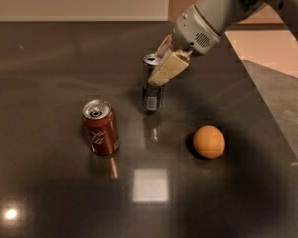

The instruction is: Move redbull can near coke can

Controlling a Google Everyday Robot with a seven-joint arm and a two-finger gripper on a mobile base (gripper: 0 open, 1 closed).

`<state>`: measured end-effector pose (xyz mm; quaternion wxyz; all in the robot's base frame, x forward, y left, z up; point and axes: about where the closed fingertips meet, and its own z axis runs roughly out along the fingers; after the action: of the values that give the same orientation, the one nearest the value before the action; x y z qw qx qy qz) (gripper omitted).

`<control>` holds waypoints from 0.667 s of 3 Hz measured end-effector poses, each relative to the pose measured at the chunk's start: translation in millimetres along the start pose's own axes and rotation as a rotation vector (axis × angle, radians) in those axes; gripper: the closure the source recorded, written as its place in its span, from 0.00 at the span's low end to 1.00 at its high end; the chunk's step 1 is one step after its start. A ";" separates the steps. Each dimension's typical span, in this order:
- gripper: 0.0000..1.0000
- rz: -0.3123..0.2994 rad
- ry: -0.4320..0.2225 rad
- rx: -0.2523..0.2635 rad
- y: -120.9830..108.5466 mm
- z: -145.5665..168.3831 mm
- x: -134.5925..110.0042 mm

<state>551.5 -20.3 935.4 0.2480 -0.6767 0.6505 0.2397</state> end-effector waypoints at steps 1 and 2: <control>1.00 -0.083 0.011 -0.046 31.9 10.4 -11.1; 1.00 -0.135 0.012 -0.080 52.5 16.2 -19.0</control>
Offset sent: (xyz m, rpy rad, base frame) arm -0.0810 0.0297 -0.0005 -0.0205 -0.0328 0.2325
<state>498.2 3.0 934.1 0.2325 -0.7299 0.5945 0.2443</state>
